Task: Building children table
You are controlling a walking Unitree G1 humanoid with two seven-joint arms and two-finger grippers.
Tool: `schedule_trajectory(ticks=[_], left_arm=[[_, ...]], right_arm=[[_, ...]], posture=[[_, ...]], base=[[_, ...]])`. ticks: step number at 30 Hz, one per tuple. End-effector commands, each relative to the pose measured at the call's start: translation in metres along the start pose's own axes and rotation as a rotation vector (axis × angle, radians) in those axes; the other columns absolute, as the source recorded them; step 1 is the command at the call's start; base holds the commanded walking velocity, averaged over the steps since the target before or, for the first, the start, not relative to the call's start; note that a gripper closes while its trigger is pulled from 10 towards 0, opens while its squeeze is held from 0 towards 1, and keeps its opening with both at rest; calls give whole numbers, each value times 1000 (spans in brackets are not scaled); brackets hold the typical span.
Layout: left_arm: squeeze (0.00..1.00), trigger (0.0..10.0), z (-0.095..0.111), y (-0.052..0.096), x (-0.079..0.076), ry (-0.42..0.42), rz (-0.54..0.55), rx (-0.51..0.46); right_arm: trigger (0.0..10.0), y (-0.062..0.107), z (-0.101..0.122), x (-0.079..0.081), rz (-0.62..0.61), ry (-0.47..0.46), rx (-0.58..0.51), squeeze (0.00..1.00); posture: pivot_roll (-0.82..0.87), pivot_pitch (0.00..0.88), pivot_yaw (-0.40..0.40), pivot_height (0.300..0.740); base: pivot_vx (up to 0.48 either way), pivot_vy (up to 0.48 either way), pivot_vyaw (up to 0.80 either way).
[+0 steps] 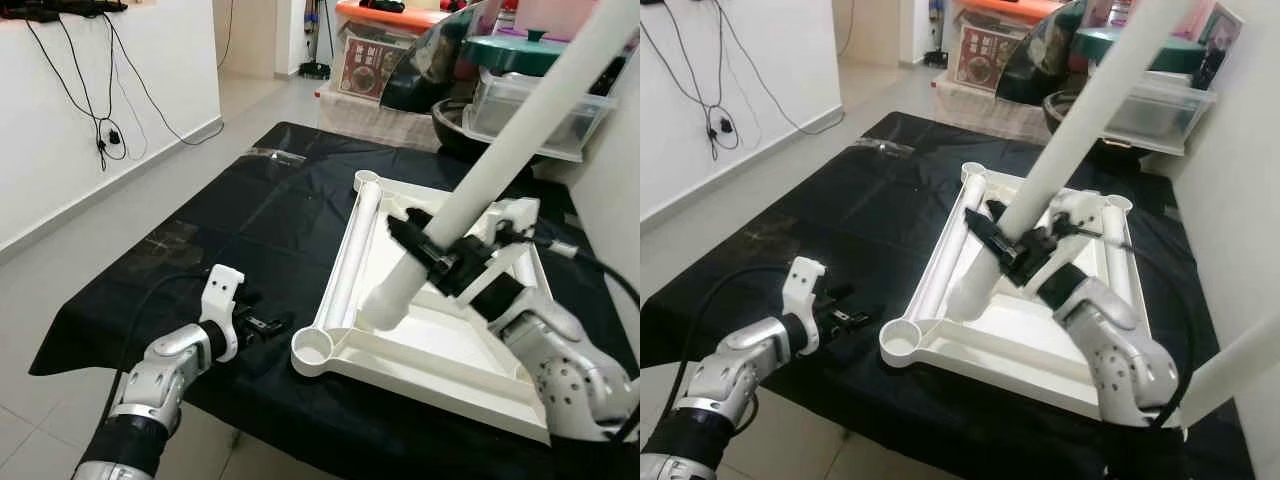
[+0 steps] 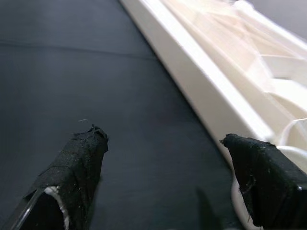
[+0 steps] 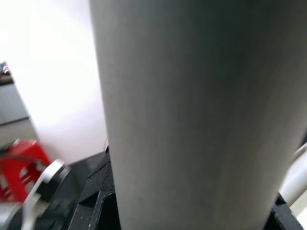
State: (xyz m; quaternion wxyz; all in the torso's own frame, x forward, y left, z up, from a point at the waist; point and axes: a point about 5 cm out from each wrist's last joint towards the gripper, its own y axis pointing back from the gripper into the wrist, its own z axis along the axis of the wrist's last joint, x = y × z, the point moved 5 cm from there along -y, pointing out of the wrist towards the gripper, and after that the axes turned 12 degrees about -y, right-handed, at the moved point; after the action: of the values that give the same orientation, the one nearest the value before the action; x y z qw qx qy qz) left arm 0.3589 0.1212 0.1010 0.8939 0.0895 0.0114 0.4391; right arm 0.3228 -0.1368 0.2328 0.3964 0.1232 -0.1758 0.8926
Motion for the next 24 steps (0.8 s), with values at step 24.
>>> schedule_trajectory(ticks=[24], left_arm=[[0, 10000, 1, 0, 5, 10, 44, -14]], right_arm=[[0, 1, -24, 18, -30, -7, -3, 0]], posture=[[141, 0, -115, 740]], base=[[0, 189, 0]])
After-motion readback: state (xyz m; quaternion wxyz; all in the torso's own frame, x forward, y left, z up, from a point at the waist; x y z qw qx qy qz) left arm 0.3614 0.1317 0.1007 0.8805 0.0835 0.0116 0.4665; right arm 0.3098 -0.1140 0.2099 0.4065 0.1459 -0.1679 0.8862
